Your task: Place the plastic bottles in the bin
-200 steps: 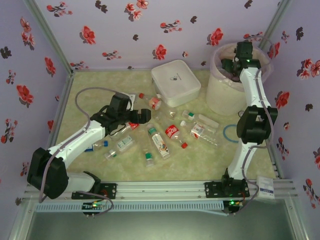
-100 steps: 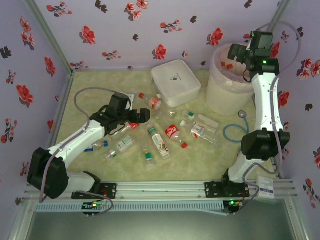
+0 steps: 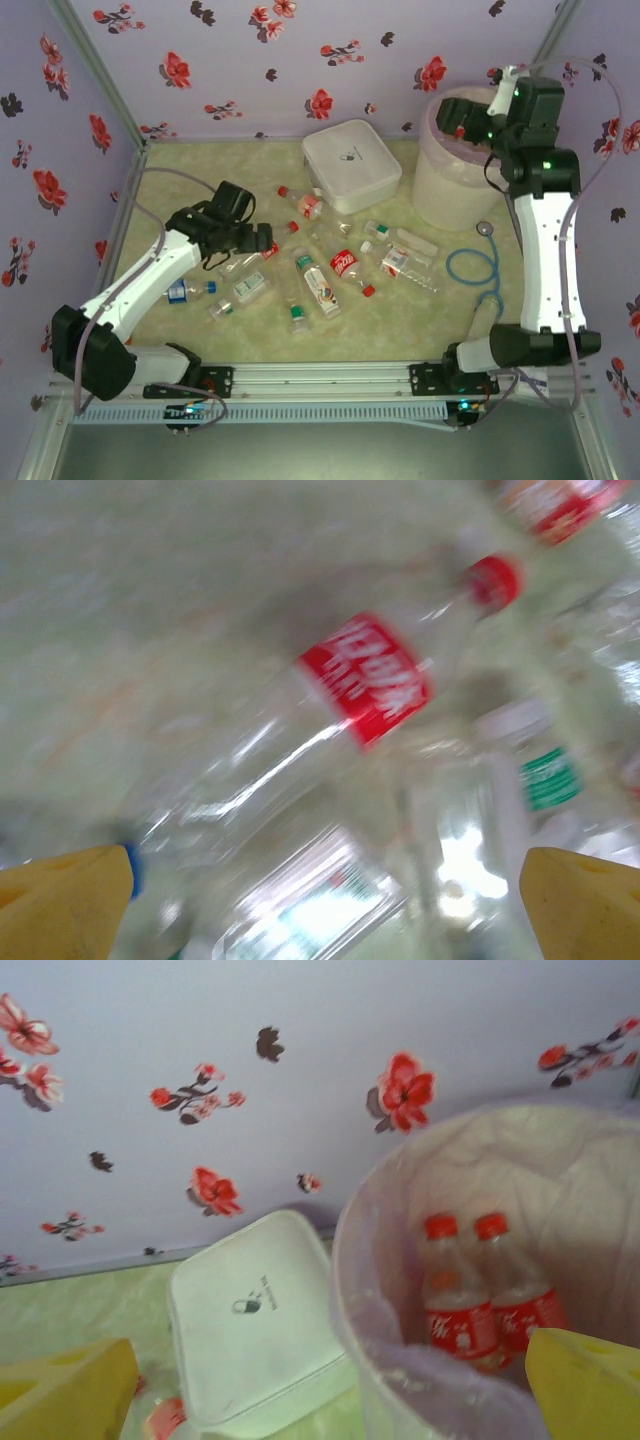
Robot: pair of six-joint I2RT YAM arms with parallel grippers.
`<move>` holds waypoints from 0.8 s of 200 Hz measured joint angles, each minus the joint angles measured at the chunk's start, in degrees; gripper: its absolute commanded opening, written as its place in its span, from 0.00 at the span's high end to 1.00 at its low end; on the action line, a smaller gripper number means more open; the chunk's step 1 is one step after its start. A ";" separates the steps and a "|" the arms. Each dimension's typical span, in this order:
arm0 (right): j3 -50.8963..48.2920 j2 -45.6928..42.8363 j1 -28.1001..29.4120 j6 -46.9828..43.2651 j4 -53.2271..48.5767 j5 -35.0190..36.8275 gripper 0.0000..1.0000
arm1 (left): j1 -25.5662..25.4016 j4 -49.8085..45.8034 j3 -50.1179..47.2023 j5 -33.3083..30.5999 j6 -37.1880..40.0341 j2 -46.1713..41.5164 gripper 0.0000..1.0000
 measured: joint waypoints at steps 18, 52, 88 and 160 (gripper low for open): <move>-4.94 -2.51 0.00 1.25 0.33 -1.57 0.00 | 0.07 -7.50 0.00 -2.43 -2.75 -2.05 0.00; -11.21 -3.56 0.00 2.86 1.07 -3.50 0.00 | 0.07 -11.45 -2.47 -3.80 -3.32 -6.58 0.01; -14.91 -4.33 0.00 3.52 1.46 -4.76 0.00 | 0.07 -6.62 -3.37 -1.51 3.21 -0.50 0.10; -14.84 -7.93 0.00 1.51 -0.52 -4.33 0.01 | 3.43 1.77 -3.17 0.44 12.76 14.19 0.11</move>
